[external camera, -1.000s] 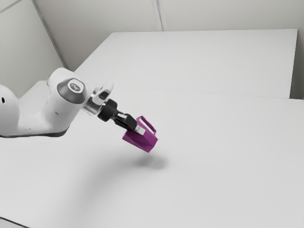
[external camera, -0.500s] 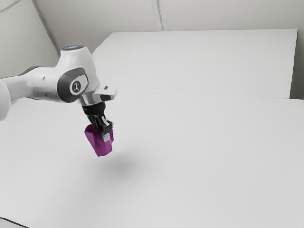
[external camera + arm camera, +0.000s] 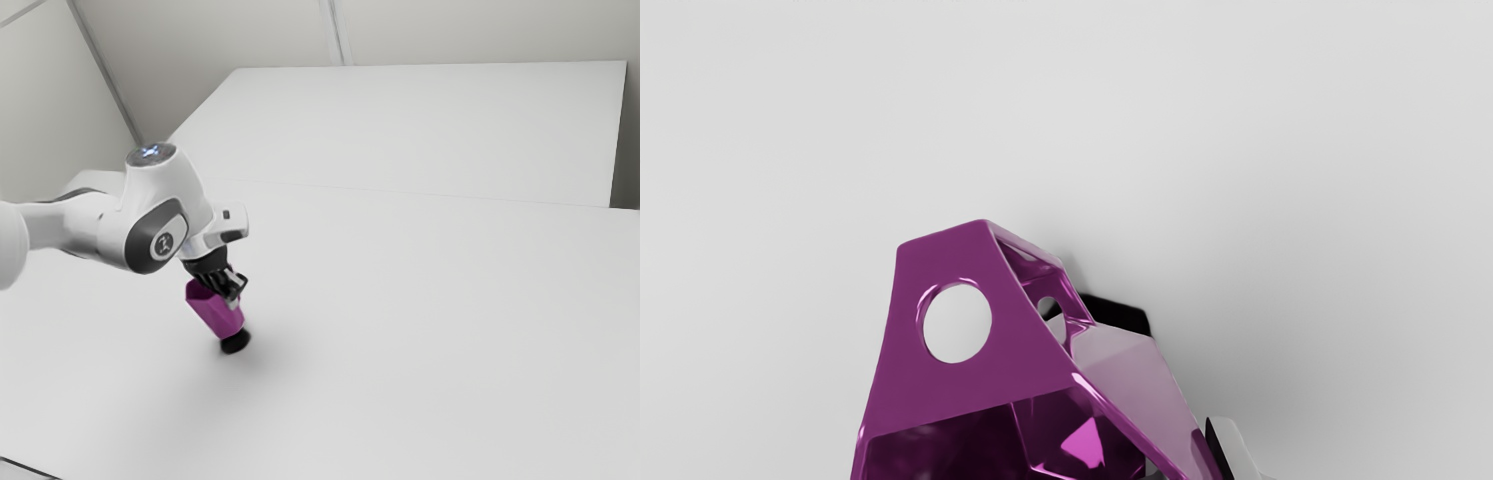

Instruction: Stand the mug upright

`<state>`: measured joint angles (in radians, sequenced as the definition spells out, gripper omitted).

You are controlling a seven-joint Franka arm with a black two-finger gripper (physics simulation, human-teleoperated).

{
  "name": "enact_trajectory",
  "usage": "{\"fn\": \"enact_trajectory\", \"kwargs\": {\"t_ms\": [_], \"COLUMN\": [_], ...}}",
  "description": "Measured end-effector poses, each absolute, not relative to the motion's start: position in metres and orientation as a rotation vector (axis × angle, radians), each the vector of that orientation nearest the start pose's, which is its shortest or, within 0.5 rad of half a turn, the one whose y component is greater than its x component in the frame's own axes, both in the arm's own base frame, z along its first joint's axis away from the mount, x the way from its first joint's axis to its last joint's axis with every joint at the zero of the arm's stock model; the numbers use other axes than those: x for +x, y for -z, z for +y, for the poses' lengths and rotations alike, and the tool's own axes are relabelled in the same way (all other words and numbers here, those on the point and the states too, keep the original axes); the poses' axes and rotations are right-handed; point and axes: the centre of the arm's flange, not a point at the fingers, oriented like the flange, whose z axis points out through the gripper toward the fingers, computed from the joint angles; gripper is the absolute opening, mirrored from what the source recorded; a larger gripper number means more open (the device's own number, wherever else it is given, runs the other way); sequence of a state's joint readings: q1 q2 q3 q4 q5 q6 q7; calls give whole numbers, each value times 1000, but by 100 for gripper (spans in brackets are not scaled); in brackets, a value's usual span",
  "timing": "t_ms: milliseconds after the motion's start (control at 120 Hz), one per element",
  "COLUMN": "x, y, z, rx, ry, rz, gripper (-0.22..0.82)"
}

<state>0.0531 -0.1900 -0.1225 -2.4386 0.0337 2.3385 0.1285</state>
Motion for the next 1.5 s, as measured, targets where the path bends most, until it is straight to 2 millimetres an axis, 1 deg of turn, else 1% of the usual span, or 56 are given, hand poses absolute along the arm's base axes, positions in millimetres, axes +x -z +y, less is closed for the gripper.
{"fn": "enact_trajectory", "kwargs": {"t_ms": [250,558,633,700,908,1058,1200,1258,1367,1500], "x": [473,479,479,479,480,482,484,487,501,519], "y": [-367,-346,-343,-343,-348,-355,-368,-380,-413,-467], "z": [-32,-28,-29,-30,-34,-35,-35,-35,-36,-37], "rx": [-3065,-3077,-3078,-3082,-3086,-3085,-3081,-3078,-3077,-3083], "ry": [229,216,214,215,231,250,282,306,335,311], "rz": [251,166,153,146,144,139,135,133,118,96], "gripper": [-18,-18,-18,-11,23,41,50,53,56,58]}}
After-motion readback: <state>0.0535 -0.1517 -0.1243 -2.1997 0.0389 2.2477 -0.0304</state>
